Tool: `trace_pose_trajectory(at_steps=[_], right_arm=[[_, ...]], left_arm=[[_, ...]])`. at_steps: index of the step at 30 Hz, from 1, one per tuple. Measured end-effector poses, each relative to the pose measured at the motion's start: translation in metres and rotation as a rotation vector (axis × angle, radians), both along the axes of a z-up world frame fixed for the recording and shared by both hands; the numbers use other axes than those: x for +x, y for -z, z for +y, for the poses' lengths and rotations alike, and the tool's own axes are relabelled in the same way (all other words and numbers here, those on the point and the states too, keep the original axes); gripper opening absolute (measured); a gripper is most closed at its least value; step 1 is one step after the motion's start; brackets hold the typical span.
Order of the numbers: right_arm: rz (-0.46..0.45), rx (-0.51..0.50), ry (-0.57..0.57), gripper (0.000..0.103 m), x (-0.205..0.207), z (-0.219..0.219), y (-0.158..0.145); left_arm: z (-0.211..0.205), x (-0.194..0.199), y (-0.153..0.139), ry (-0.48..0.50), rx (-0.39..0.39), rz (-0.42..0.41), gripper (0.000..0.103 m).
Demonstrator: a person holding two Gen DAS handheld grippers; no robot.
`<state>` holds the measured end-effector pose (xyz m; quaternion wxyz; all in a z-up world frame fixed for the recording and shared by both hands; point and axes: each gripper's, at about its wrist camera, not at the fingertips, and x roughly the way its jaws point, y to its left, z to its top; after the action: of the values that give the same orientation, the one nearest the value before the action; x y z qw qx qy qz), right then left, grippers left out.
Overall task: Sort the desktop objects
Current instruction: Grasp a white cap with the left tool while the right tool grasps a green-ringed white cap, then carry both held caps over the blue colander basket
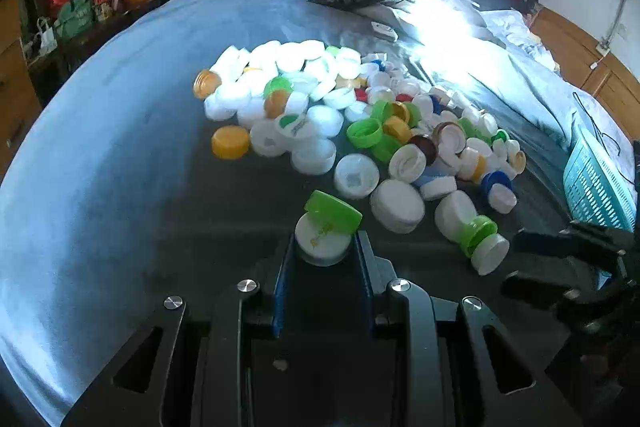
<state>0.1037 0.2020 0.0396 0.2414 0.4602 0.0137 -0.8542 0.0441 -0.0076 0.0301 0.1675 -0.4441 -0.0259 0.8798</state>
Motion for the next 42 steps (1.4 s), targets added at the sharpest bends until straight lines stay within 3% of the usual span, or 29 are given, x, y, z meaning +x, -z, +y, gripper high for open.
trace_pose_trajectory(at_steps=[3, 5, 14, 19, 22, 26, 28, 34, 36, 42], right_arm=[[0.004, 0.026, 0.012, 0.057, -0.005, -0.003, 0.005], [-0.001, 0.023, 0.017, 0.057, -0.006, -0.001, 0.005], [0.003, 0.011, 0.004, 0.057, -0.002, 0.000, 0.002], [0.035, 0.065, -0.014, 0.057, 0.001, -0.014, 0.001], [0.030, 0.125, 0.001, 0.048, -0.005, -0.020, 0.009], [0.012, 0.132, 0.035, 0.020, -0.010, -0.015, 0.015], [0.017, 0.120, 0.036, 0.012, -0.008, -0.011, 0.011], [-0.024, 0.011, 0.045, 0.012, -0.005, 0.003, 0.004], [-0.039, 0.008, 0.047, 0.012, -0.002, 0.008, 0.008], [-0.054, -0.003, 0.068, 0.011, 0.003, 0.018, 0.011]], left_arm=[[0.009, -0.006, 0.003, 0.023, -0.074, -0.044, 0.026], [0.004, -0.003, -0.005, 0.029, -0.021, -0.013, 0.026], [0.010, -0.009, 0.015, 0.034, -0.086, 0.000, 0.033], [0.009, -0.009, 0.017, 0.007, -0.065, 0.008, 0.034], [0.011, -0.009, 0.017, 0.001, -0.069, 0.012, 0.034], [0.009, -0.009, 0.017, -0.006, -0.054, 0.008, 0.034], [0.008, -0.008, 0.016, -0.008, -0.045, 0.008, 0.034], [0.004, -0.006, 0.014, -0.024, -0.021, 0.007, 0.030], [0.003, -0.003, 0.013, -0.026, -0.015, 0.008, 0.024], [0.002, -0.003, 0.013, -0.028, -0.007, 0.003, 0.024]])
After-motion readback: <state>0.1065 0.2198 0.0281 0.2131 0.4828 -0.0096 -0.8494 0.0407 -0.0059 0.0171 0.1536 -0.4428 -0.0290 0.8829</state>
